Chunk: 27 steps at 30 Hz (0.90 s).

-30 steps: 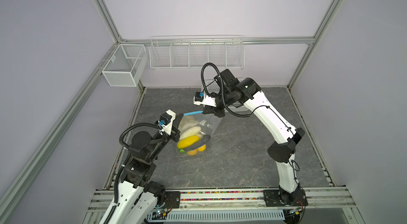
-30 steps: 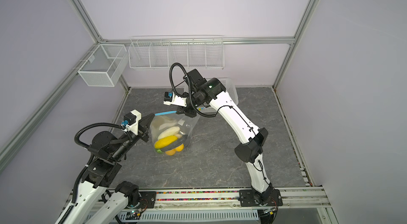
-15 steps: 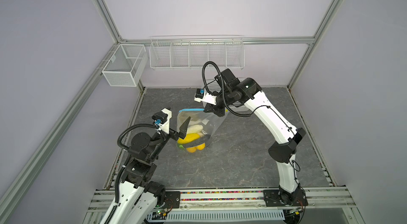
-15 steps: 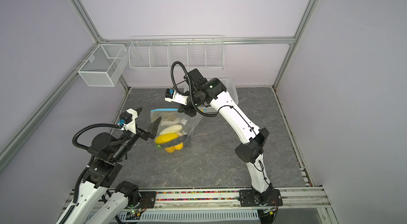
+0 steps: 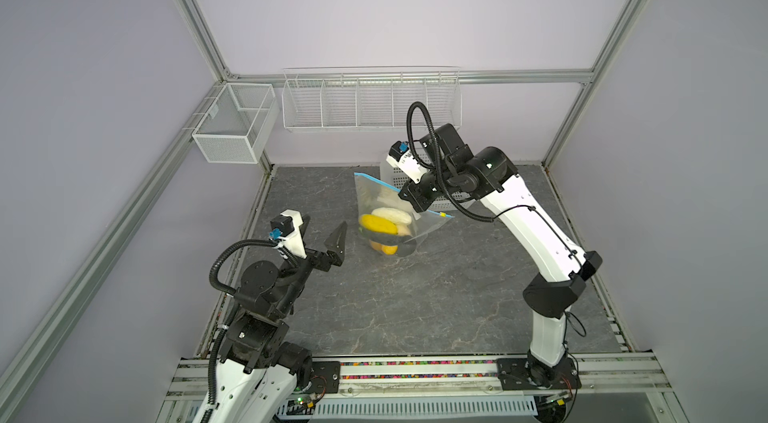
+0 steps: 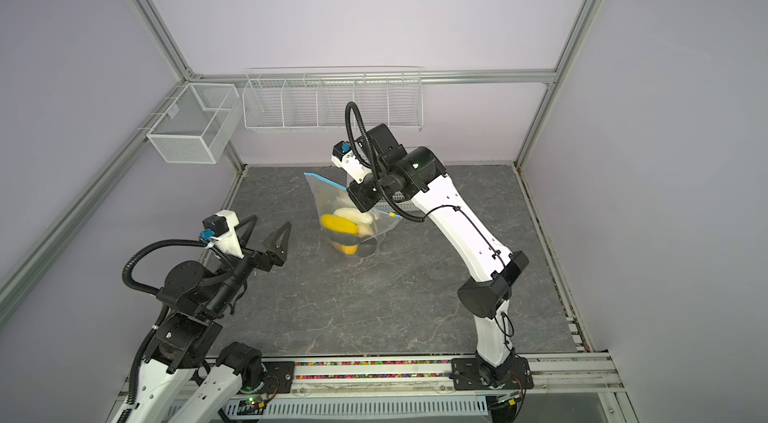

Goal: Place the food in the zip-top bag and seal the zipper

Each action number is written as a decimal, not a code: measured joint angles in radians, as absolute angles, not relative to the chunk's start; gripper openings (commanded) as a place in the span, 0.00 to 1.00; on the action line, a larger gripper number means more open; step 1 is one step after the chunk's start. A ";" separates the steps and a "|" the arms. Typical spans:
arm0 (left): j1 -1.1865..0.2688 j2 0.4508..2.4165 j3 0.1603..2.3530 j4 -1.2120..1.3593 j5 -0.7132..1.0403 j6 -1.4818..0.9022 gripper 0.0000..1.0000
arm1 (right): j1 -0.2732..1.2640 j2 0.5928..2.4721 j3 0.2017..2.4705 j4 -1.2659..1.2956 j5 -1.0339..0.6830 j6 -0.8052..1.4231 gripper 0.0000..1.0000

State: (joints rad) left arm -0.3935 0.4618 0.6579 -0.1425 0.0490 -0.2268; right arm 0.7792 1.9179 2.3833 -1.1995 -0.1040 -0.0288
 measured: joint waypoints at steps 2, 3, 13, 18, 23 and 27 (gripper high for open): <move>-0.394 0.466 0.652 -0.149 0.056 -0.282 0.99 | 0.782 1.900 2.373 -1.199 -0.085 0.026 0.06; -0.394 0.472 0.646 -0.152 0.058 -0.315 0.99 | 0.783 1.888 2.362 -1.198 -0.074 0.055 0.06; -0.391 0.627 0.632 -0.308 0.021 -0.500 1.00 | 0.805 1.722 2.102 -1.040 -0.030 0.343 0.07; -0.356 0.593 0.633 -0.337 -0.021 -0.531 0.99 | 0.862 1.685 2.014 -0.907 0.016 0.494 0.07; -0.355 0.563 0.649 -0.398 -0.115 -0.545 0.99 | 0.913 1.636 1.824 -0.667 0.013 0.697 0.07; -0.355 0.556 0.661 -0.418 -0.168 -0.544 1.00 | 0.951 1.668 1.801 -0.564 0.004 0.818 0.07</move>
